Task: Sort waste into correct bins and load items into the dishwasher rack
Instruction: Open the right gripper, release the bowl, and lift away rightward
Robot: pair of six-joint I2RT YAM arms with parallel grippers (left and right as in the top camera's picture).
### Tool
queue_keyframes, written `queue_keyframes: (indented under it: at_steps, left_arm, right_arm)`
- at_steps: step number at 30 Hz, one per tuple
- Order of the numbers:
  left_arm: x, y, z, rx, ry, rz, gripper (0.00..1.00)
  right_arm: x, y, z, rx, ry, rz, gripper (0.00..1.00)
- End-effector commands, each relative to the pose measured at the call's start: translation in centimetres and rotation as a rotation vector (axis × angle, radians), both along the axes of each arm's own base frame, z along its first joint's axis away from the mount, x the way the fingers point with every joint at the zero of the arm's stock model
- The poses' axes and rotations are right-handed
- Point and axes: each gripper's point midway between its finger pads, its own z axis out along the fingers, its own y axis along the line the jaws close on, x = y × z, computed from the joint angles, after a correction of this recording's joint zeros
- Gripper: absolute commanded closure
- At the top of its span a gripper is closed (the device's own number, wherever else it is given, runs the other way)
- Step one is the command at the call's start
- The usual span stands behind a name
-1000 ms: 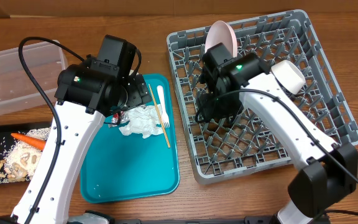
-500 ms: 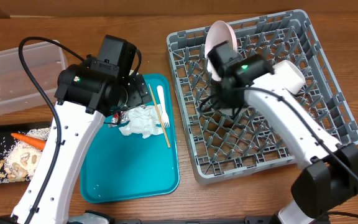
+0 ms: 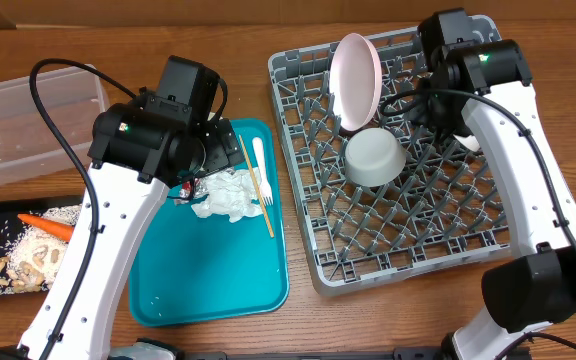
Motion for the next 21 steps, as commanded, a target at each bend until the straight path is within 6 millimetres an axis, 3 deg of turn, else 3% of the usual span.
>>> queue_keyframes:
  at_steps: [1, 3, 5, 11, 16, 18, 21]
  left_arm:
    - [0.2, 0.1, -0.2, 0.003, 0.006, -0.002, 0.00]
    - [0.1, 0.1, -0.2, 0.004, 0.009, -0.002, 0.00]
    - [0.1, 0.1, -0.2, 0.004, 0.009, -0.002, 0.00]
    - [-0.1, 0.1, -0.3, 0.004, 0.018, -0.003, 0.00]
    - [-0.2, 0.2, -0.4, 0.006, 0.025, -0.004, 0.00]
    - [-0.3, 0.2, -0.4, 0.007, 0.026, -0.003, 0.00]
    - [-0.2, 0.2, -0.4, 0.007, 0.026, -0.003, 0.00]
  right_arm:
    - [-1.1, 4.2, 0.0, 0.172, 0.042, 0.113, 0.55]
    - [-1.7, 5.6, -0.3, 0.208, 0.068, 0.166, 0.54]
    - [-2.0, 6.6, -1.0, 0.206, 0.080, 0.194, 0.46]
    - [-3.0, 6.9, -4.1, 0.195, 0.143, 0.196, 0.46]
    - [-3.7, 6.6, -6.5, 0.190, 0.179, 0.162, 0.62]
    - [-3.6, 6.4, -6.5, 0.180, 0.176, 0.155, 0.71]
    - [-3.3, 5.8, -5.6, 0.152, 0.143, 0.112, 0.71]
